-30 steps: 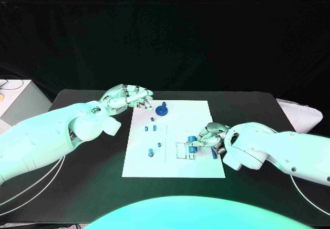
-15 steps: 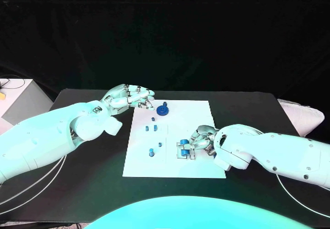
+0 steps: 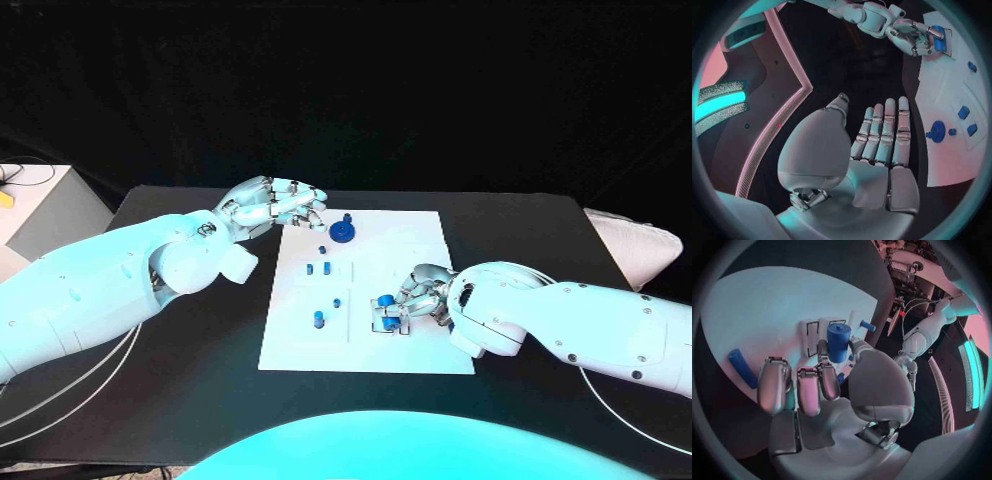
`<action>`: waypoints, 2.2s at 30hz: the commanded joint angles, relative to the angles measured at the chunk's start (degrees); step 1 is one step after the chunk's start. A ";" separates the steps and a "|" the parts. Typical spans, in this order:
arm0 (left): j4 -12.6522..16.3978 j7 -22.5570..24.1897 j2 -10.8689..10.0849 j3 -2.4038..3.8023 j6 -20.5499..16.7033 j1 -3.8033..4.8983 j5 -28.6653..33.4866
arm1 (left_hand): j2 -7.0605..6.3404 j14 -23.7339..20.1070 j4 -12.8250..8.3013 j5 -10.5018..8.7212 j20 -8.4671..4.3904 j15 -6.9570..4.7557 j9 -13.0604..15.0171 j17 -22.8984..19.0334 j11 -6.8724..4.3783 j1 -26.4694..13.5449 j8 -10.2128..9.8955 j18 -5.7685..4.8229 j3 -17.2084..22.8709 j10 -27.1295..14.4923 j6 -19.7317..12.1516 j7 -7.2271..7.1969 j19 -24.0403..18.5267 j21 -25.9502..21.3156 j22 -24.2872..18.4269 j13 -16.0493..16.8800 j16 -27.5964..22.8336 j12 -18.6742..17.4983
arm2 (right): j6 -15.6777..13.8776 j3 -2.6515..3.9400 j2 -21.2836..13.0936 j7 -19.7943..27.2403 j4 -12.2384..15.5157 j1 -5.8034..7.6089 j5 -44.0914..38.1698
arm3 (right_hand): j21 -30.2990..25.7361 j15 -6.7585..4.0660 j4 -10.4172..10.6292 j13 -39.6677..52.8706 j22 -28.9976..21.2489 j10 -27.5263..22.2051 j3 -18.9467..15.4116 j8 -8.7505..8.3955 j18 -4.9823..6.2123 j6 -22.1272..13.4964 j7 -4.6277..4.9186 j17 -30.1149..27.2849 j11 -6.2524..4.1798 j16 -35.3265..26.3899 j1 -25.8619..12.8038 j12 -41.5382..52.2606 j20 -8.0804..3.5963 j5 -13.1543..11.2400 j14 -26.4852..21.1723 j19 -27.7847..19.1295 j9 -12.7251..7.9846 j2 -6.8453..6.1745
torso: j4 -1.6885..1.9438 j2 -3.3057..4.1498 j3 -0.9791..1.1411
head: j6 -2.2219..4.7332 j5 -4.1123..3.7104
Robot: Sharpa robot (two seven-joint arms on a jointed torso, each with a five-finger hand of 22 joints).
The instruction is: Assemble the parts on the task board
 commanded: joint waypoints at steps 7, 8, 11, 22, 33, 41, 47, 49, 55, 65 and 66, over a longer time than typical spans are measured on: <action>0.19 0.45 -0.01 0.04 1.31 0.01 -0.09 | 0.22 0.01 0.00 0.15 0.05 0.13 -0.01 -0.09 0.14 0.33 0.21 0.77 -0.42 0.07 0.14 1.20 0.37 -0.23 -0.12 0.06 -0.22 -0.24 | 1.71 -0.14 0.13 -0.64 -0.35 -0.22 -2.31 | -0.48 -0.31 0.14 4.93 3.02 -0.25 -0.66 0.16 -0.89 -0.11 0.53 6.10 -0.16 -0.32 -1.17 -0.34 -0.14 0.31 4.03 1.47 0.03 0.00 | 0.03 0.06 0.00 | 0.01 0.15; 0.20 0.44 -0.02 0.04 1.31 0.01 -0.09 | 0.22 0.01 0.00 0.15 0.05 0.13 -0.01 -0.09 0.14 0.33 0.21 0.77 -0.42 0.07 0.14 1.20 0.37 -0.23 -0.12 0.06 -0.22 -0.24 | 1.65 -0.14 0.16 -0.63 -0.37 -0.23 -2.32 | -0.50 -0.31 0.15 4.90 3.02 -0.28 -0.71 0.17 -0.89 -0.12 0.53 6.10 -0.16 -0.32 -1.29 -0.39 -0.14 0.30 4.03 1.47 0.03 0.02 | 0.03 0.06 0.00 | 0.01 0.15; 0.24 0.40 -0.07 0.04 1.31 0.02 -0.09 | 0.22 0.01 0.00 0.15 0.05 0.13 -0.01 -0.09 0.14 0.33 0.21 0.77 -0.42 0.07 0.14 1.20 0.37 -0.23 -0.12 0.06 -0.22 -0.24 | 1.25 -0.14 0.30 -0.62 -0.50 -0.29 -2.36 | -0.59 -0.31 0.16 4.83 2.97 -0.34 -0.86 0.21 -0.88 -0.15 0.53 6.06 -0.15 -0.36 -1.60 -0.50 -0.14 0.25 4.02 1.44 0.04 0.07 | 0.03 0.09 0.00 | 0.01 0.24; 0.26 0.20 -0.17 0.04 1.30 0.02 -0.09 | 0.44 -0.06 0.08 0.14 0.09 0.17 -0.04 -0.09 0.18 0.44 0.23 0.76 -0.49 -0.01 0.13 1.24 0.37 -0.40 -0.24 0.06 -0.38 -0.30 | -0.51 -0.14 0.35 -0.26 -0.58 -0.63 -2.20 | -0.73 -0.31 0.35 5.17 3.36 -0.23 -10.26 1.51 -0.91 -0.74 0.50 6.37 -0.15 -0.45 -11.64 -0.99 -0.12 -15.06 4.12 1.59 0.24 3.42 | -0.03 0.04 0.03 | 0.01 0.42; 0.22 0.10 -0.17 0.04 1.35 0.02 -0.09 | 0.51 -0.07 0.09 0.13 0.10 0.18 -0.05 -0.08 0.19 0.48 0.23 0.76 -0.51 -0.04 0.11 1.26 0.37 -0.45 -0.28 0.06 -0.43 -0.32 | -0.51 -0.14 -0.18 0.16 -0.15 -0.76 -2.11 | -1.20 -0.26 0.31 5.00 3.18 -0.45 -13.06 1.74 -0.83 -0.99 0.56 6.33 -0.10 -0.54 -11.12 -1.44 -0.07 -16.01 4.10 1.50 0.17 3.79 | -0.04 0.05 0.06 | 0.01 0.32; 0.15 0.10 -0.14 0.04 1.41 0.02 -0.09 | 0.51 -0.07 0.09 0.13 0.10 0.18 -0.05 -0.08 0.19 0.48 0.23 0.76 -0.51 -0.04 0.11 1.26 0.37 -0.45 -0.28 0.06 -0.43 -0.32 | -5.41 -0.14 -2.56 6.30 1.50 -0.92 -1.32 | -1.63 -0.28 0.04 5.17 3.14 -0.40 -14.14 2.26 -0.78 -1.22 0.54 6.20 -0.13 -0.72 -5.33 -1.60 -0.09 -12.39 4.07 1.48 0.09 6.22 | 0.00 0.04 0.08 | 0.01 0.39; 0.00 0.13 -0.17 0.04 1.40 0.01 -0.09 | 0.63 -0.09 0.12 0.11 0.11 0.20 -0.07 -0.08 0.21 0.55 0.23 0.77 -0.54 -0.08 0.10 1.27 0.38 -0.52 -0.34 0.05 -0.49 -0.35 | -7.22 -0.13 -4.91 13.77 2.79 -0.92 0.19 | -4.35 -0.81 -2.18 4.65 1.66 -0.93 -13.22 5.30 -0.30 -0.93 -0.22 4.76 -0.78 -1.79 8.86 -2.61 -0.58 -10.43 3.73 0.90 1.07 6.27 | -0.11 -0.01 0.04 | 0.01 0.42; -0.07 0.14 -0.17 0.04 1.38 0.01 -0.09 | 0.63 -0.09 0.12 0.11 0.11 0.20 -0.07 -0.08 0.21 0.55 0.23 0.77 -0.54 -0.08 0.10 1.27 0.38 -0.52 -0.34 0.05 -0.49 -0.35 | -7.19 -0.12 -5.41 15.51 3.14 -0.92 0.57 | -4.02 -1.04 -3.56 5.27 1.96 -0.45 -11.61 6.07 -0.40 -0.96 -0.53 4.96 -1.07 -1.73 13.29 -1.88 -0.71 -12.52 3.80 1.07 1.19 6.38 | -0.12 -0.03 0.07 | 0.01 0.41; -0.21 0.19 -0.09 0.03 1.43 0.00 -0.09 | 0.63 -0.09 0.12 0.11 0.11 0.20 -0.07 -0.08 0.21 0.55 0.23 0.77 -0.54 -0.08 0.10 1.27 0.38 -0.52 -0.34 0.05 -0.49 -0.35 | -7.77 -0.12 -7.09 17.53 3.63 -0.91 1.06 | -3.91 -1.20 -3.61 5.91 2.13 0.06 -10.99 6.78 -0.44 -0.85 -0.68 5.12 -1.23 -1.68 15.03 -1.11 -0.87 -12.72 3.85 1.17 1.21 5.96 | -0.07 -0.03 0.11 | 0.01 0.15; -0.41 0.63 0.06 0.03 0.89 -0.01 -0.09 | 0.73 -0.08 0.12 0.10 0.12 0.21 -0.08 -0.07 0.22 0.68 0.24 0.77 -0.57 -0.10 0.09 1.28 0.41 -0.59 -0.40 0.06 -0.55 -0.36 | -7.40 0.03 -13.94 17.32 3.33 0.17 0.81 | -3.05 -0.80 -0.63 6.19 2.87 0.34 -10.59 5.22 -0.66 -2.37 0.06 5.77 -0.67 -1.37 14.47 -0.88 -0.68 -10.64 4.01 1.52 -0.31 5.74 | 0.01 -0.21 -0.08 | 0.01 -1.89; -0.43 0.67 0.05 0.03 0.83 -0.01 -0.09 | 0.73 -0.08 0.12 0.10 0.12 0.21 -0.08 -0.07 0.22 0.68 0.24 0.77 -0.57 -0.10 0.09 1.28 0.41 -0.59 -0.40 0.06 -0.55 -0.36 | -6.99 0.03 -14.59 17.28 3.30 0.25 0.69 | -3.01 -0.73 -0.34 6.22 2.92 0.37 -10.53 4.91 -0.68 -2.49 0.17 5.79 -0.58 -1.37 14.34 -0.86 -0.63 -10.56 4.01 1.54 -0.54 5.79 | -0.02 -0.24 -0.09 | 0.01 -2.07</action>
